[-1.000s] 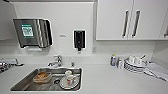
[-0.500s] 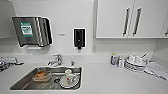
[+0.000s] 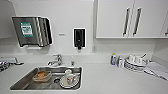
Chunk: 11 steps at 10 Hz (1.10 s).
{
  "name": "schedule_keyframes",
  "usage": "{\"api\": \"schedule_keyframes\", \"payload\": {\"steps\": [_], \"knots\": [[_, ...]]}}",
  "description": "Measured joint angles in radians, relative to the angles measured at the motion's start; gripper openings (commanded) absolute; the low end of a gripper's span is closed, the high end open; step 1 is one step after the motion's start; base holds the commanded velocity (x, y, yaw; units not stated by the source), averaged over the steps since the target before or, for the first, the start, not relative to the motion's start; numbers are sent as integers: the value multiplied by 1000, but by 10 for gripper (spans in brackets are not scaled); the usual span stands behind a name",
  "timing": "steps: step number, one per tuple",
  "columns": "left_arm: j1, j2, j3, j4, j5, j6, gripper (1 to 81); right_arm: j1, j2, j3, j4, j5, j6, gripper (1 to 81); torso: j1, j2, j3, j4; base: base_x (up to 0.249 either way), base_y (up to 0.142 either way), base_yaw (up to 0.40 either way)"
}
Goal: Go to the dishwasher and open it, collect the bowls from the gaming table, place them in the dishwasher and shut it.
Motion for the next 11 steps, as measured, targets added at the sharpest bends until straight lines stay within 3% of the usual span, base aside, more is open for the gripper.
{"api": "schedule_keyframes", "payload": {"steps": [3,5,11], "knots": [[0,3,0,5,-1,0,811,91,-5,39,-1,-101,61,811,0,0,0,0,0,0,0],[-11,4,0,5,-3,-1,811,145,-13,44,-1,-173,175,811,0,0,0,0,0,0,0],[-30,22,0,5,-4,-4,811,266,23,48,-3,-296,362,811,0,0,0,0,0,0,0]]}}
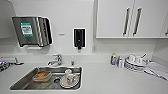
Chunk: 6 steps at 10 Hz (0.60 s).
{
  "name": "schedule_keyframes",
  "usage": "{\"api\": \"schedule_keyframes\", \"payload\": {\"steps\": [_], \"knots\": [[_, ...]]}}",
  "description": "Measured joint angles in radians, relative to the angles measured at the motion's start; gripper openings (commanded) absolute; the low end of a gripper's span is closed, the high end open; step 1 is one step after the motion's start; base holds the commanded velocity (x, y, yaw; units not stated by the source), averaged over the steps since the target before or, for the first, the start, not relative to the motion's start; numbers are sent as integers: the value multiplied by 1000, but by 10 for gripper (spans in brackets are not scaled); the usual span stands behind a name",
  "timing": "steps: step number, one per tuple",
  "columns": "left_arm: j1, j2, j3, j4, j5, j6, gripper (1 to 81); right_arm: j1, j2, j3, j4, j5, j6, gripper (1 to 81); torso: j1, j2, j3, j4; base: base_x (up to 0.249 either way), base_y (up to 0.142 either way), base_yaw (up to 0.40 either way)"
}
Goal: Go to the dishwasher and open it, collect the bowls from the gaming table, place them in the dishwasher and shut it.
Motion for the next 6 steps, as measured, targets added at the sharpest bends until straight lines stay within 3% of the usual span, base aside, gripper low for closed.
{"api": "schedule_keyframes", "payload": {"steps": [2,6], "knots": [[-4,4,0,0,1,0,811,5,36,-8,0,-12,48,811,0,0,0,0,0,0,0],[-4,28,0,1,2,0,811,-1,114,-81,-1,-12,84,811,0,0,0,0,0,0,0]]}}
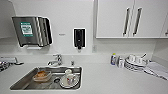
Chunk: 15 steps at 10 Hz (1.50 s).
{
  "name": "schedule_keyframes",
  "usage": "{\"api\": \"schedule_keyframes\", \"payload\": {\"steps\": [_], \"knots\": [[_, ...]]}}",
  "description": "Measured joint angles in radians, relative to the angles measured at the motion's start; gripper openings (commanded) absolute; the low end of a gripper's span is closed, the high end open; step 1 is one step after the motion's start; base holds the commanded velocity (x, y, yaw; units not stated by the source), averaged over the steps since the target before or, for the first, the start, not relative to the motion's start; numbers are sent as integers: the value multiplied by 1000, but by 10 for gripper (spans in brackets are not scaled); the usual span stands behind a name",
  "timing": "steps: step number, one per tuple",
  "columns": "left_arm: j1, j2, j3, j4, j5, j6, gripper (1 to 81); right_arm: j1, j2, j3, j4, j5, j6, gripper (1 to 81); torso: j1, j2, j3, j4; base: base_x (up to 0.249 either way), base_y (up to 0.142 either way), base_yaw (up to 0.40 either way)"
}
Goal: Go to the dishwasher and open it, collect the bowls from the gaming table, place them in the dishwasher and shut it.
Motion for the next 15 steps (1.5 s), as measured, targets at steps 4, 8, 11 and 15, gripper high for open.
{"api": "schedule_keyframes", "payload": {"steps": [4,8,11,15], "knots": [[0,0,-7,0,1,0,811,-5,27,-41,0,12,110,811,0,0,0,0,0,0,0],[0,3,-7,0,1,0,811,8,45,-77,0,24,203,811,0,0,0,0,0,0,0],[0,17,-9,1,2,0,811,33,71,-111,0,23,219,811,0,0,0,0,0,0,0],[0,16,-21,2,1,0,811,30,173,-207,0,23,230,811,0,0,0,0,0,0,0]]}}
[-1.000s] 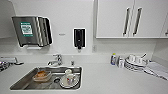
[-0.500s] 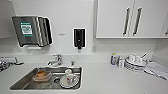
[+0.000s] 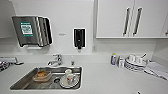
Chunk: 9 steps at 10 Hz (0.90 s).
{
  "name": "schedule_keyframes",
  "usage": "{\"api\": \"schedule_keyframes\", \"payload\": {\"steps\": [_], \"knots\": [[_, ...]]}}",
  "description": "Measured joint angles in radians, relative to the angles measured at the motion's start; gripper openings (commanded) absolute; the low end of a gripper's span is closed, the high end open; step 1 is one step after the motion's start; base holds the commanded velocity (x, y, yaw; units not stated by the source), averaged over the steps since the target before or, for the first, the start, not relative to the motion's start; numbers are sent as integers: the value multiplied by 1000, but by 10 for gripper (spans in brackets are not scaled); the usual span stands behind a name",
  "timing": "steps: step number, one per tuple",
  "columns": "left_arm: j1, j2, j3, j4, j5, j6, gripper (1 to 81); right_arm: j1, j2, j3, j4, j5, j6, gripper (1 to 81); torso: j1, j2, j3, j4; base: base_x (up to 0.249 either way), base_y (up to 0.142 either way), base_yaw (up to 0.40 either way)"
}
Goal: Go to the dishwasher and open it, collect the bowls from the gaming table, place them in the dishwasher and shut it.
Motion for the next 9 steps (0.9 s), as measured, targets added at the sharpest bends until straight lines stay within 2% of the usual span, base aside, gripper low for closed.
{"api": "schedule_keyframes", "payload": {"steps": [2,6,9], "knots": [[0,0,0,0,0,0,811,-33,11,-53,0,0,3,811,0,0,0,0,0,0,0],[0,1,0,1,0,0,811,-55,33,-79,-2,3,3,811,0,0,0,0,0,0,0],[-1,9,0,1,0,0,811,-71,41,-103,-2,30,3,811,0,0,0,0,0,0,0]]}}
